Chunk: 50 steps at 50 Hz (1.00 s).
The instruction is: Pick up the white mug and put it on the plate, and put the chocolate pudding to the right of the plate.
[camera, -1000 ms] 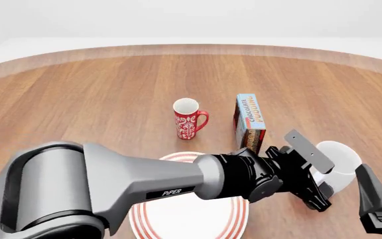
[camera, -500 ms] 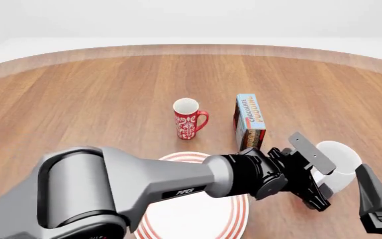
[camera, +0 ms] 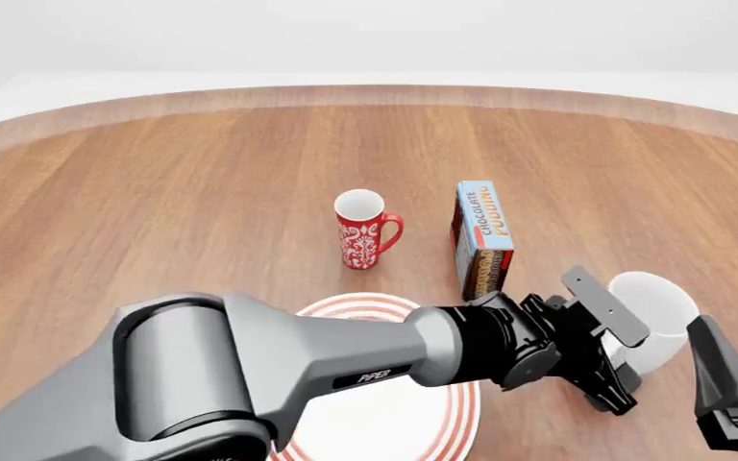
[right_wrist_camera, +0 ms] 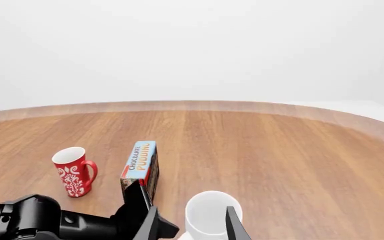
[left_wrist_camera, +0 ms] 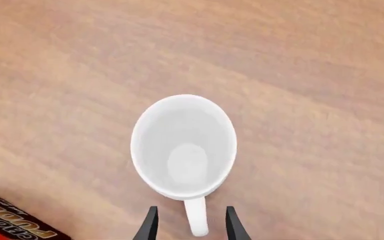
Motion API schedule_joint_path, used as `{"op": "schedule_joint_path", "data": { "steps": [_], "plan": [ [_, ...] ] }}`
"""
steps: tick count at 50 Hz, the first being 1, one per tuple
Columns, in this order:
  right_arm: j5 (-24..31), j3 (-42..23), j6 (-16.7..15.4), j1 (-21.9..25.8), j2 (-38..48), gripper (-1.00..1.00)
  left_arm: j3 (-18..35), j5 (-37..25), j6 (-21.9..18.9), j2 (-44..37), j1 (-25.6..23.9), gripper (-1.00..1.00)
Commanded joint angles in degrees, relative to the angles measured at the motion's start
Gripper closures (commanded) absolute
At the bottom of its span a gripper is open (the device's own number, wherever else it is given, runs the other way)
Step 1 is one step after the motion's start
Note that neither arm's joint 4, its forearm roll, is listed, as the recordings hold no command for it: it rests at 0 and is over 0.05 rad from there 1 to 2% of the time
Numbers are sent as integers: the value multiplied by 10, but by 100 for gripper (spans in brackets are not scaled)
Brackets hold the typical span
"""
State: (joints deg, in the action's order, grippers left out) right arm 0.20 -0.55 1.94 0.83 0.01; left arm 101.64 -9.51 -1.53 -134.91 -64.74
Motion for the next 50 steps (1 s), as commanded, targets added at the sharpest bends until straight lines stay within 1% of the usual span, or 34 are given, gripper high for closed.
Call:
{"op": "schedule_joint_path", "data": {
  "steps": [1, 24, 30, 40, 50],
  "plan": [
    [3, -3, 1, 0, 0, -100, -2, 4, 3, -5, -4, 100],
    [0, 1, 0, 2, 0, -100, -20, 16, -1, 8, 3, 100],
    [-4, 3, 0, 2, 2, -100, -39, 28, 4, 30, 5, 100],
    [-51, 5, -1, 1, 47, -100, -75, 56, 8, 57, 13, 100],
    [-106, 5, -2, 1, 102, -100, -122, 86, 16, 99, 25, 100]
  ]
}}
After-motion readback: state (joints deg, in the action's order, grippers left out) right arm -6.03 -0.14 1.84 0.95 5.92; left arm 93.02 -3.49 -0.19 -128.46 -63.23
